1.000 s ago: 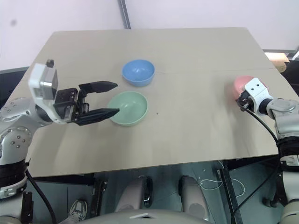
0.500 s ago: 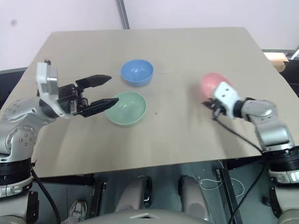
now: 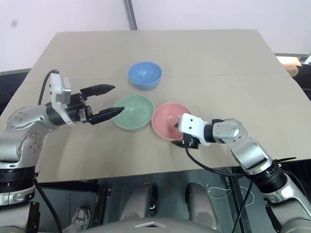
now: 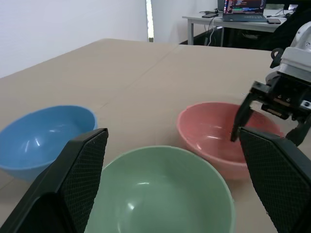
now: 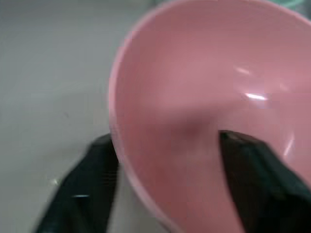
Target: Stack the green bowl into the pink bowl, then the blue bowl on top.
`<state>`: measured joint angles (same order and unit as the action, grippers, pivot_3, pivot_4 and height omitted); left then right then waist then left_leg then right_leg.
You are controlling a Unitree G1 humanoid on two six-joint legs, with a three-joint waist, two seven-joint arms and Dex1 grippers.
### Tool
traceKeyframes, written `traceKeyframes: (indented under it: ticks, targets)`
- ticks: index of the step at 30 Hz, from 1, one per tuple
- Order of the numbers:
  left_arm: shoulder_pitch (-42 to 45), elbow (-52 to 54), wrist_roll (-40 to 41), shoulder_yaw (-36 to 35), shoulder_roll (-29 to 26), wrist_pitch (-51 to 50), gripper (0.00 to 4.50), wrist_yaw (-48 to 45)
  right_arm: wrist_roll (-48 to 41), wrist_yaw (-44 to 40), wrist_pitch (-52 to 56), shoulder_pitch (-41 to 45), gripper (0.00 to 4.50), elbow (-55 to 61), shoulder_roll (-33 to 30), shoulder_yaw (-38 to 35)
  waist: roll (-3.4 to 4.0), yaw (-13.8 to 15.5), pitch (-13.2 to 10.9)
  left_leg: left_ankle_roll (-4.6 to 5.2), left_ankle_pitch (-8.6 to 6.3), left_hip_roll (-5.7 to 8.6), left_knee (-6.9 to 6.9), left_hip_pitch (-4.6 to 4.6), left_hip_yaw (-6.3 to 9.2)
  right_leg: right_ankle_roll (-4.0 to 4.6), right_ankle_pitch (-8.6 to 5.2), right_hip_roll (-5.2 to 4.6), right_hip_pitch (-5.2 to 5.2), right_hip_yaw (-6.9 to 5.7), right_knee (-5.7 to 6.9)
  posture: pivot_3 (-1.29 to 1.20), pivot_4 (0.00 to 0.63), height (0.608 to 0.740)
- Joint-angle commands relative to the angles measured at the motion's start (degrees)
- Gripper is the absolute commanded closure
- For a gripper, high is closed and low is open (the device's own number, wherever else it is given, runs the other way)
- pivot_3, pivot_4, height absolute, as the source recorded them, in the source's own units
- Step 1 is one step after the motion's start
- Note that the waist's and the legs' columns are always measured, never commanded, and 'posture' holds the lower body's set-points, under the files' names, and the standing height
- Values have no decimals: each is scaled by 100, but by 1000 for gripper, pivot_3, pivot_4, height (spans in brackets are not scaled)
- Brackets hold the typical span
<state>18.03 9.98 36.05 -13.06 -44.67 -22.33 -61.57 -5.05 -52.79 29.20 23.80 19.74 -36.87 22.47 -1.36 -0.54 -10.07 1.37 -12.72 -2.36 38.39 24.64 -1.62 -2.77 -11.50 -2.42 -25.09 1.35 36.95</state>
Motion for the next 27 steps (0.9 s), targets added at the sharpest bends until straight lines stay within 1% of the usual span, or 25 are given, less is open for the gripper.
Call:
traceKeyframes:
  ticks: [1,5,9,12,15,16,17,18,19,20,26,27]
  targets:
    - [-39,141,-17,-62,-36,112,0,-47,170,220,-121,83,27,74,31,-153,0,-5,0,0,0,0,0,0,0,0,0,0,0,1,0,0,150,740]
    - [-100,162,-74,-47,-51,158,0,-78,209,300,-125,53,27,75,87,-171,0,-9,0,0,0,0,0,-1,0,0,0,0,0,1,0,0,150,740]
    - [-57,177,-124,-23,-13,172,0,-52,397,446,-354,83,27,-29,162,-169,-1,-3,0,0,0,0,1,0,0,0,0,0,1,0,0,0,150,740]
    - [-62,197,-142,-11,3,183,0,-35,430,393,-457,142,845,-165,137,-205,-1,-8,0,0,0,0,1,0,0,0,0,0,1,0,0,0,150,740]
    - [-76,219,-155,-4,24,195,0,-6,544,293,-724,167,2161,-378,-29,-246,-1,-5,0,0,0,0,1,0,0,0,0,0,0,0,0,0,150,740]
    - [-73,221,-164,-2,35,197,0,7,604,295,-842,184,2749,-471,-96,-280,-1,-6,0,0,0,0,1,0,0,0,0,0,1,0,0,0,150,740]
    - [-72,224,-170,-4,43,197,0,13,641,294,-921,197,3062,-532,-137,-302,-1,-5,0,0,0,0,1,0,-1,0,0,0,1,1,0,0,150,740]
    - [-66,225,-177,-5,53,196,0,21,674,312,-1004,210,3689,-594,-167,-326,-1,-4,0,0,0,0,1,0,-1,0,0,0,1,1,0,0,150,740]
    - [-51,221,-199,2,72,206,0,40,738,343,-1094,230,4004,-676,-219,-355,-1,-6,0,0,0,1,1,0,-1,0,0,0,1,1,0,0,150,740]
    - [-41,220,-217,9,88,216,0,55,807,358,-1190,244,4428,-752,-273,-376,-1,-8,0,0,0,1,1,-1,0,0,0,0,1,1,0,0,150,740]
    - [-47,220,-249,18,113,240,0,78,872,186,-1504,303,4428,-1003,-491,-539,-1,-8,0,0,0,0,0,0,0,0,0,0,0,1,0,0,150,740]
    - [-44,222,-248,20,115,239,0,81,754,-10,-1411,297,4428,-952,-533,-531,-1,-9,0,0,0,0,0,0,-1,0,0,0,0,2,0,0,150,740]
